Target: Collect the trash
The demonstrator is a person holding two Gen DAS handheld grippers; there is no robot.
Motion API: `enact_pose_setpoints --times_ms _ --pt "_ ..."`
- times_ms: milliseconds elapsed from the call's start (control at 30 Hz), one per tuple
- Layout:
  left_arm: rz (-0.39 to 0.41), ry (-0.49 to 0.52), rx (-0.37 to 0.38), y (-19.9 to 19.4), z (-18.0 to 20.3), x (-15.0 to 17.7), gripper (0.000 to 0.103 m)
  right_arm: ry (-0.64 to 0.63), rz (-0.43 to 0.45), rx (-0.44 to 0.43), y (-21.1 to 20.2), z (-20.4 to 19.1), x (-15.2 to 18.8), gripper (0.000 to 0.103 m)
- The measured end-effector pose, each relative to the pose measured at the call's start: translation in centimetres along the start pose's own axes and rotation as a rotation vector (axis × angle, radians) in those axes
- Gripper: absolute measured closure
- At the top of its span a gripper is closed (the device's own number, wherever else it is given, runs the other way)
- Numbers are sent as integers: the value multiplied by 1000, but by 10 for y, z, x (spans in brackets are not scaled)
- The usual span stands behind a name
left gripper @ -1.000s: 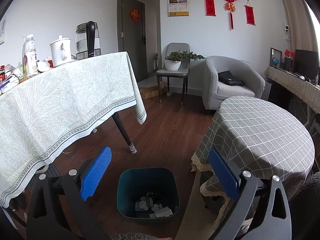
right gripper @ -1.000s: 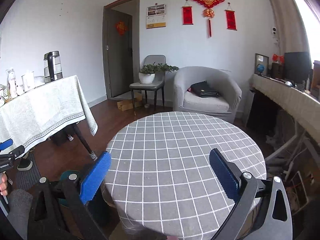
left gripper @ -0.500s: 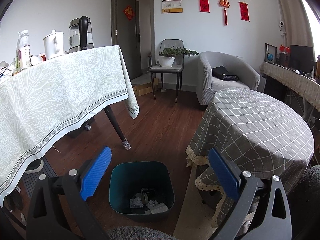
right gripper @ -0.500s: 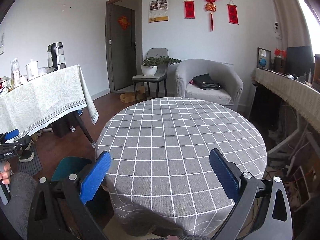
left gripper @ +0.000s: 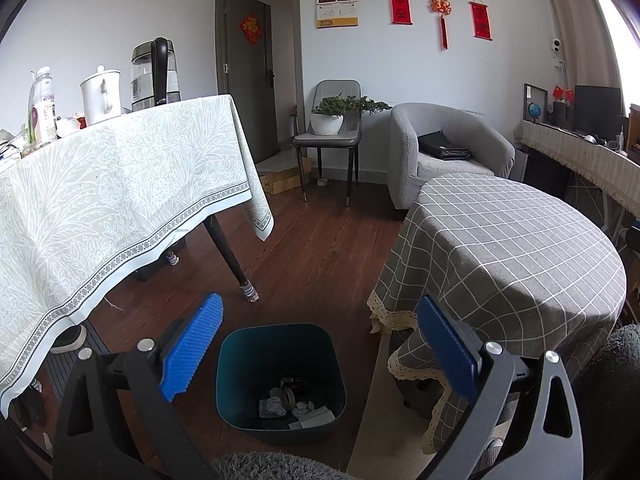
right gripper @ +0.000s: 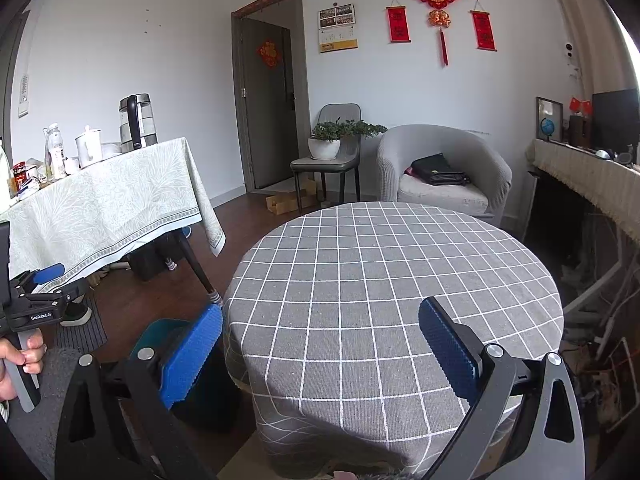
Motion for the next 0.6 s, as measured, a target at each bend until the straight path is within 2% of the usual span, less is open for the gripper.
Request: enact_pose_setpoints --times_ms 600 --pt "-5 -7 3 3 -2 1 4 12 2 -5 0 5 1 4"
Point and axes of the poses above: each gripper's, at about its wrist camera, not at the fingertips, and y roughly the way its jaws point, z to its right, x to its underside, the point moved 2 cm from there along y, roughly the way its jaws point, and after that the axes turned 4 degrees about y, right-handed, at the moved point
